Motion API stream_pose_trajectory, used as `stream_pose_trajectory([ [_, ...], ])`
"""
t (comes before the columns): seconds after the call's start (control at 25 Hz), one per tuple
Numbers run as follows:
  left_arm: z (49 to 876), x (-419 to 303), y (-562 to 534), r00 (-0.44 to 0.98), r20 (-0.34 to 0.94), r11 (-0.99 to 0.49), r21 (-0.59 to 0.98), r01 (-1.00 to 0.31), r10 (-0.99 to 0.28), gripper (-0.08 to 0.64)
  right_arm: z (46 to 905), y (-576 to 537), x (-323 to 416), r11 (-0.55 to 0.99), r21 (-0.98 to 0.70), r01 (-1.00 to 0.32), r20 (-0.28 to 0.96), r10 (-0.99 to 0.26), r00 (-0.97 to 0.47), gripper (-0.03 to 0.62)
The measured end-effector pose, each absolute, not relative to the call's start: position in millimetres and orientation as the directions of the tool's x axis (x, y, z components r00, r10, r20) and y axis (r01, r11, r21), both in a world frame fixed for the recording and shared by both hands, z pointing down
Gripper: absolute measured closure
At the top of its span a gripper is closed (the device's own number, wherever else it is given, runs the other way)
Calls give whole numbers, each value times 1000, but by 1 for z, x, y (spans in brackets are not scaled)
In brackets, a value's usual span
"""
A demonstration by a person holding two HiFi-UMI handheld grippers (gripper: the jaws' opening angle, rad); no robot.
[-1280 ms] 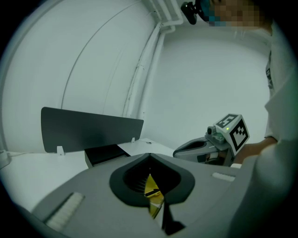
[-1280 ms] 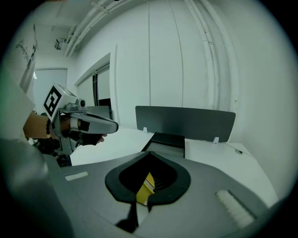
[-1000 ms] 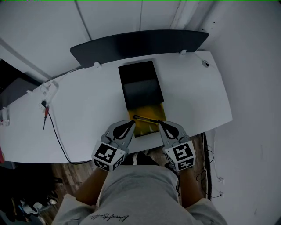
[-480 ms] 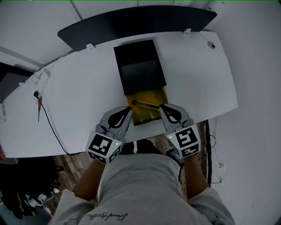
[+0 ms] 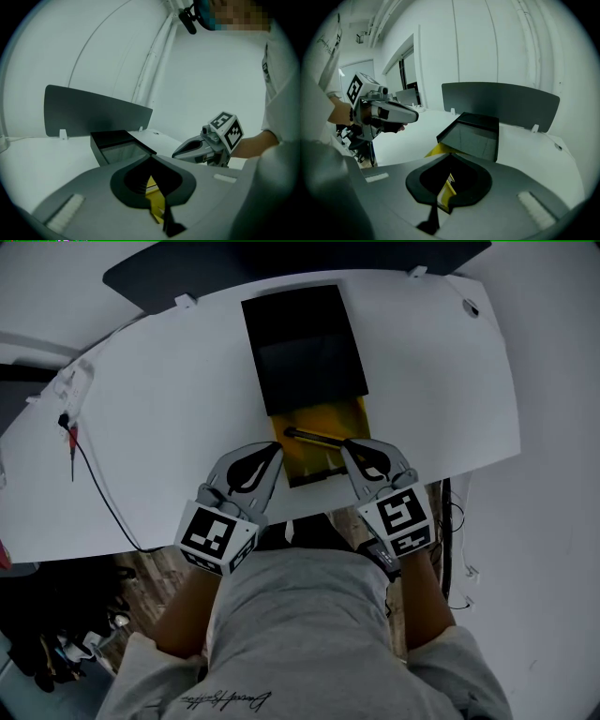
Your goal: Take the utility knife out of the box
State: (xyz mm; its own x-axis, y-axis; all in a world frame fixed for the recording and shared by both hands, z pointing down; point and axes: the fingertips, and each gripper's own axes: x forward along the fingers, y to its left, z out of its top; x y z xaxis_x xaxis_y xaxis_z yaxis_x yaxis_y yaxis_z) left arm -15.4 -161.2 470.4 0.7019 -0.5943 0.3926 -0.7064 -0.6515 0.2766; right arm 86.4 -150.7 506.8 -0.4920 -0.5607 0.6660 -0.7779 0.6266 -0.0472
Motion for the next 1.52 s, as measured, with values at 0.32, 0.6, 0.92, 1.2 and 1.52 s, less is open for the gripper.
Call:
stream_pose_trajectory([
  [0.32,484,-17,-163,701,412,-645,292,-707,-582,558,531,-154,85,643,-60,-764,706,-513,-488,577],
  [0.6,496,-18,-165,699,420,-639,300,-708,-578,558,552,-156,82,679,-48,-732,750,-460,-476,575],
  [0.92,511,-21,-170,687,439,-624,303,-720,-580,558,582,-159,78,756,4,-655,821,-376,-429,537],
  [1.2,518,-25,-174,676,445,-606,312,-732,-588,558,607,-153,73,832,24,-554,885,-276,-376,485],
  [1.52,527,-31,-173,670,456,-589,329,-738,-585,558,628,-146,65,898,22,-440,933,-177,-314,439],
])
